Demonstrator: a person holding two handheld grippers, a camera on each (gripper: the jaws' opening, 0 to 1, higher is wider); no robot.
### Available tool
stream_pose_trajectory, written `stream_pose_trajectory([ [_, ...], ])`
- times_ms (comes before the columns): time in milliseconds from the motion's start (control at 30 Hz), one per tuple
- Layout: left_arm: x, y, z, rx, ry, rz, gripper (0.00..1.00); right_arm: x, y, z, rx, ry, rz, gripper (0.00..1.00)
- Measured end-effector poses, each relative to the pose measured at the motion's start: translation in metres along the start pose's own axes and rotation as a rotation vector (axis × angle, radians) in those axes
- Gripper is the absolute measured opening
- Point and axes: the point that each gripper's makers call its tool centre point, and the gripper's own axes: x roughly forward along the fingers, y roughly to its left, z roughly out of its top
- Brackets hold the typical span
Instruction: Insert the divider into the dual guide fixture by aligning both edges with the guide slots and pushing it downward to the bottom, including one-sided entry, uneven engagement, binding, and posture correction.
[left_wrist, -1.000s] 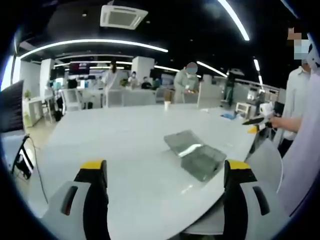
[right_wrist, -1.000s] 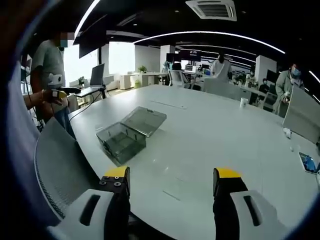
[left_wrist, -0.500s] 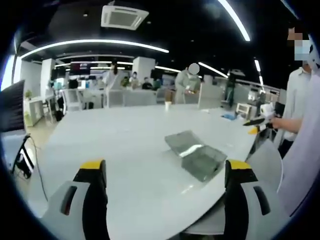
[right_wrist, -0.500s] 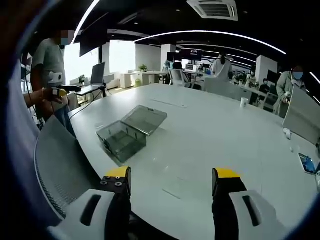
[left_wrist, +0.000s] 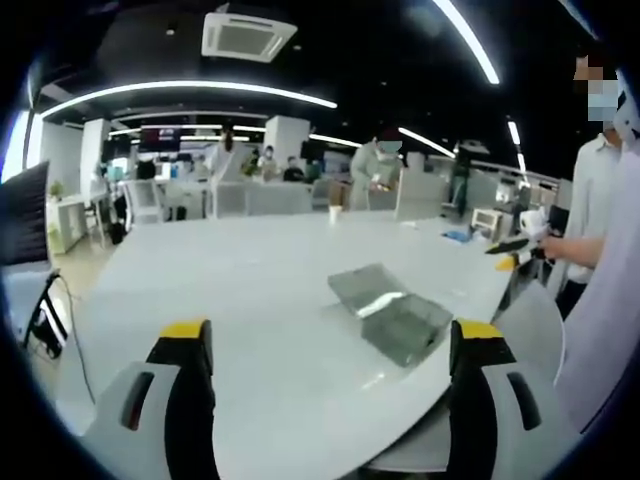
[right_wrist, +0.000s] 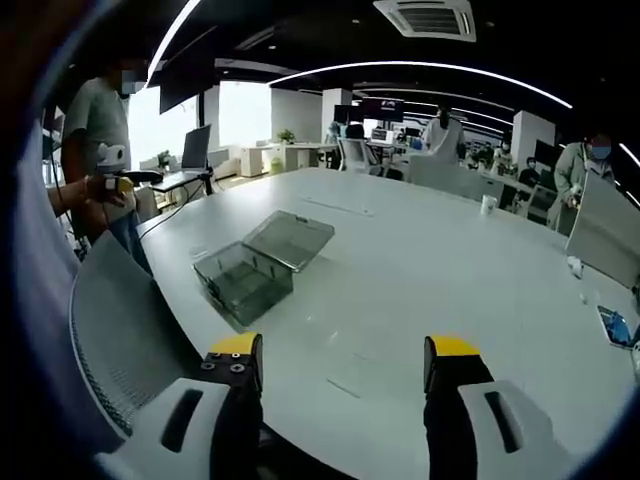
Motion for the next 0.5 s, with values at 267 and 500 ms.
stream_pose_trajectory([
  [267,0.0002,-0.0007,-0.0004,0.001,-0.001,-0.002,0.96,-0.0002,-0.0005,0.0015,-0.009,0.005,0.001,0.62],
  [500,0.0009,-0.0016,-0.0009,-0.001,-0.001,-0.006,0.96,-0.0009,-0.0003,0.0017,-0.013,0.009,0.0,0.61],
])
